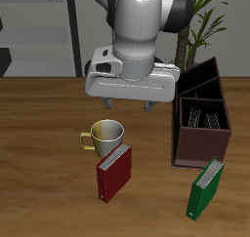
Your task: Place the left yellow book into the left desk caddy's right compartment and place the right yellow book into the left desk caddy's right compartment and place the red book into the left desk caddy's left compartment
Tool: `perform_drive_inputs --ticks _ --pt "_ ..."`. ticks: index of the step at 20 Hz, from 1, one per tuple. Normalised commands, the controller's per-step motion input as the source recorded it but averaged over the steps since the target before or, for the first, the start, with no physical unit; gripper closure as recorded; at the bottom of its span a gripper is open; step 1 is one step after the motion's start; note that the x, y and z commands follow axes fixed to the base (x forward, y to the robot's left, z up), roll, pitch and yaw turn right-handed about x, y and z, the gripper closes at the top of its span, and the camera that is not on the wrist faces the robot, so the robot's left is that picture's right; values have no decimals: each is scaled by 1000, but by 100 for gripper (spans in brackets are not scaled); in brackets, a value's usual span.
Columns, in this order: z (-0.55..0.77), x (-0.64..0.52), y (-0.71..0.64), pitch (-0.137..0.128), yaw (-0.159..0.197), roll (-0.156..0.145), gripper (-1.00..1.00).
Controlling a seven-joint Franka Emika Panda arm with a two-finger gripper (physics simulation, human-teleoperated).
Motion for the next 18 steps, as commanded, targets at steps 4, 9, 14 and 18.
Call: perform_drive_inputs --ticks 4,9,14,18 --pt "-223 235 -184 8 -31 39 -100" --pt "-262 144 -257 11 -13 26 -100" --pt "-194 71 -215 -10 -40 -11 -100" --pt "-263 96 -160 -23 -40 -17 -100"
